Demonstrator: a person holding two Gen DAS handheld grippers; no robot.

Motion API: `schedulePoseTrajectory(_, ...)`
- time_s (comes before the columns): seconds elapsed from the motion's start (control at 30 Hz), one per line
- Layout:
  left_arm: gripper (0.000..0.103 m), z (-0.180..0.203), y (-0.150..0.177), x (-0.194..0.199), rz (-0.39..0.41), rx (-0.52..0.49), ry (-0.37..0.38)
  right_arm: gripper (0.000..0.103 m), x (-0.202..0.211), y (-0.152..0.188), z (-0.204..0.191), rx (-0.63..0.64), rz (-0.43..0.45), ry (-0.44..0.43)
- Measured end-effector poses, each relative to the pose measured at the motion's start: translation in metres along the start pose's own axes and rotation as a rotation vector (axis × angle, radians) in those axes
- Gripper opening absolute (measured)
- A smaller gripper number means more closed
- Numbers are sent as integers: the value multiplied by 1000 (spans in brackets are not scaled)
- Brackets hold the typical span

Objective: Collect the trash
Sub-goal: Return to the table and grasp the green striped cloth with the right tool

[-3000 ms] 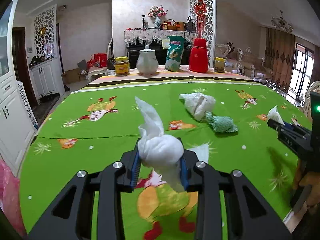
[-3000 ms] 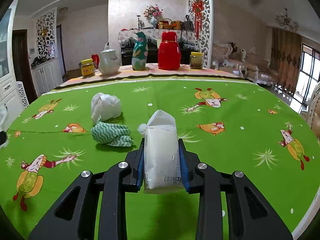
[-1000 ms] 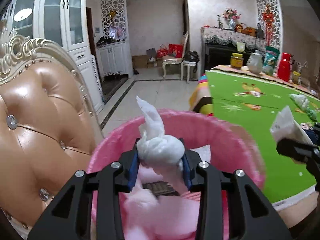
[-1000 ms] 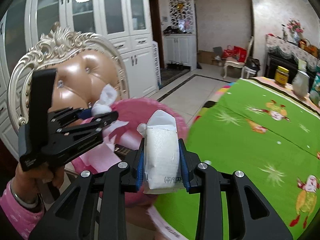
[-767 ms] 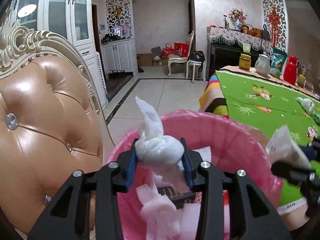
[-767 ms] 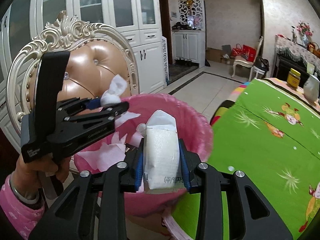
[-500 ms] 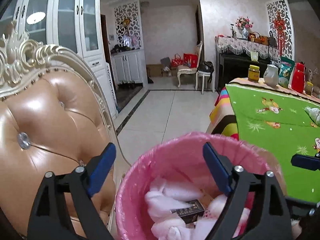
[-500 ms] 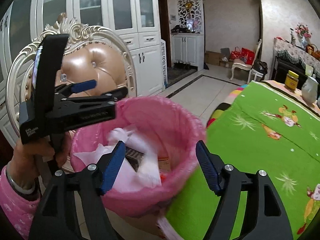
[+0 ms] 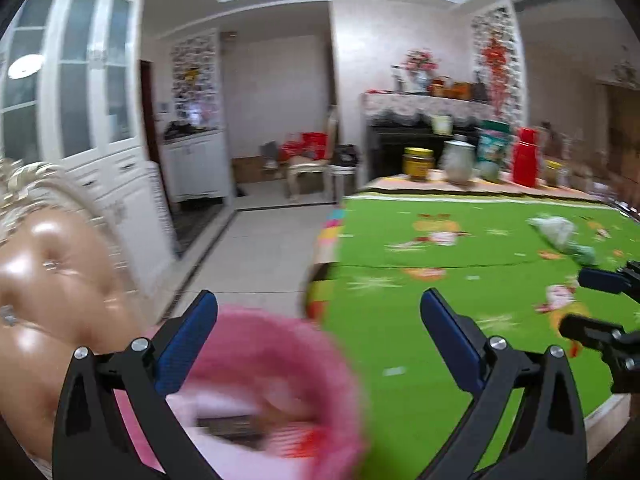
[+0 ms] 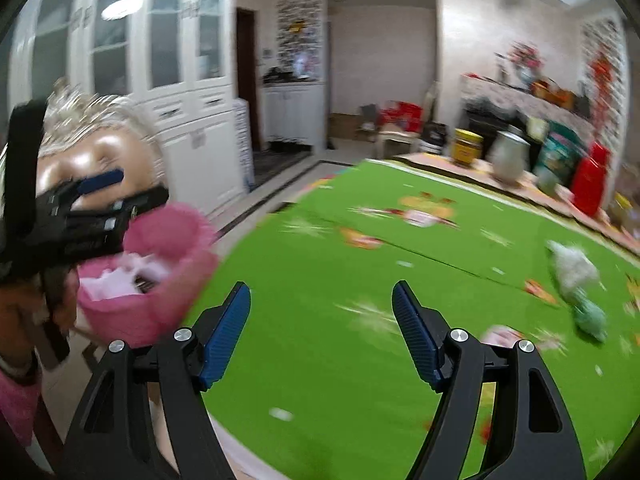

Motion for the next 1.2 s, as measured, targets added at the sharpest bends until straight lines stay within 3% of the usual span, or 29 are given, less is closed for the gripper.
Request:
schedulePoseTrajectory(0.27, 98, 166, -5, -25, -89, -57, 193, 74, 59, 36, 121, -89, 3, 218)
schedulePoseTrajectory(0.43, 98, 263, -15, -44, -104, -85, 238, 74, 85, 65, 211, -206, -29, 338)
schedulePoseTrajectory(0.6, 98, 333, -25, -73, -142, -79, 249, 74, 92, 77, 273, -305, -41, 378)
schedulePoseTrajectory(0.83, 98, 379, -25, -116, -170, -122, 241, 74, 68, 69, 314, -351, -62, 386)
schedulePoseTrajectory(0.93, 98, 374, -18, -126, -172, -134, 235, 74, 55, 63, 326, -356, -83, 379)
schedulePoseTrajectory(1.2, 98, 360, -17, -122, -179, -142, 307, 82, 9, 54, 347, -319, -170, 363)
Point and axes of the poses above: each gripper's, at about its wrist camera, not at the fingertips, and x roughly against the way its jaws point, z to its right, y to its underside, the point moved 3 cm from there along -x, roughly the way its jaws point, and after that the axes turned 10 degrees about -y, right-handed, at the moved point
